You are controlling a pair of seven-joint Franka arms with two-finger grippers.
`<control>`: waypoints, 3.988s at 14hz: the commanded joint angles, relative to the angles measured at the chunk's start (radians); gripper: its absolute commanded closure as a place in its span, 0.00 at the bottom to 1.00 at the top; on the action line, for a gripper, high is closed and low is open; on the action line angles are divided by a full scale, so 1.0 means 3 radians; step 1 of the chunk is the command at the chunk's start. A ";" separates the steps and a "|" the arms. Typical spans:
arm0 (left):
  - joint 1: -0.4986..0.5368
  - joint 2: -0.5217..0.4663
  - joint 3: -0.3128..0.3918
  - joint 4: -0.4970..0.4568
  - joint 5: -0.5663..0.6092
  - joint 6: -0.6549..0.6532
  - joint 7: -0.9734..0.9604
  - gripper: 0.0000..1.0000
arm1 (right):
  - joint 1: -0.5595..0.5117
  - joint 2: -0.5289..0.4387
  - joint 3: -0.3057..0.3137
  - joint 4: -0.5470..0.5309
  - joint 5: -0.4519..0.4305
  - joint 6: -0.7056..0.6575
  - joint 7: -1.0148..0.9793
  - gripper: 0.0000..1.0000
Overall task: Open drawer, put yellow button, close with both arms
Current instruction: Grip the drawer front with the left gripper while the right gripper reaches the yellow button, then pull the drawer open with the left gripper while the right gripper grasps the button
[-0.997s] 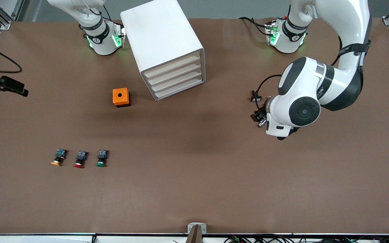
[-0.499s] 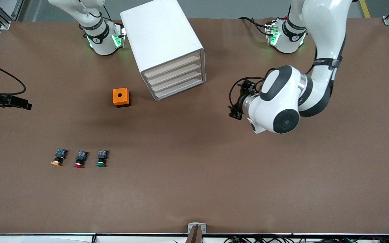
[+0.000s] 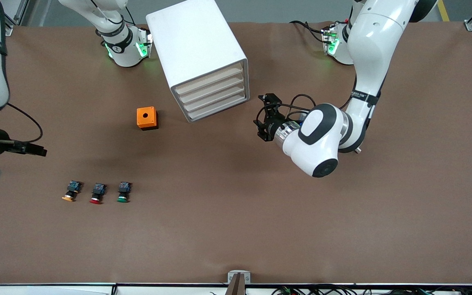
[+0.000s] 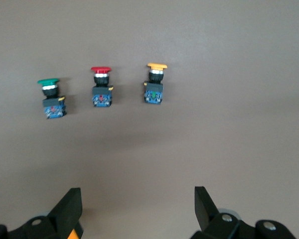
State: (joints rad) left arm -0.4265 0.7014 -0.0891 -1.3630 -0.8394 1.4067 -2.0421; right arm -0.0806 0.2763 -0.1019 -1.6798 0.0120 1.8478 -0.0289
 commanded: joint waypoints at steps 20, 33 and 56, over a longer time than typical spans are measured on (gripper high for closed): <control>-0.0506 0.0449 -0.0276 0.0038 -0.0531 -0.0317 -0.0500 0.43 | -0.0151 0.1226 0.0059 -0.0297 0.0292 0.2057 -0.0031 0.00; -0.0644 0.0546 -0.0266 0.0038 -0.0531 -0.0404 -0.0826 0.80 | -0.0125 0.1492 0.0059 -0.0138 0.0298 0.2073 -0.0031 0.04; 0.0082 0.0551 -0.0235 0.0059 -0.0551 -0.0404 -0.1083 0.88 | -0.0074 0.0987 0.0069 -0.0056 0.0476 0.1179 0.0014 0.99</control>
State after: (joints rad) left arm -0.4143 0.8579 -0.1692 -1.3590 -0.9893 1.2920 -2.3601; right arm -0.1049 0.6485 -0.0845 -1.6628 0.1192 2.2497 -0.0282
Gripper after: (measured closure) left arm 0.881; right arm 0.581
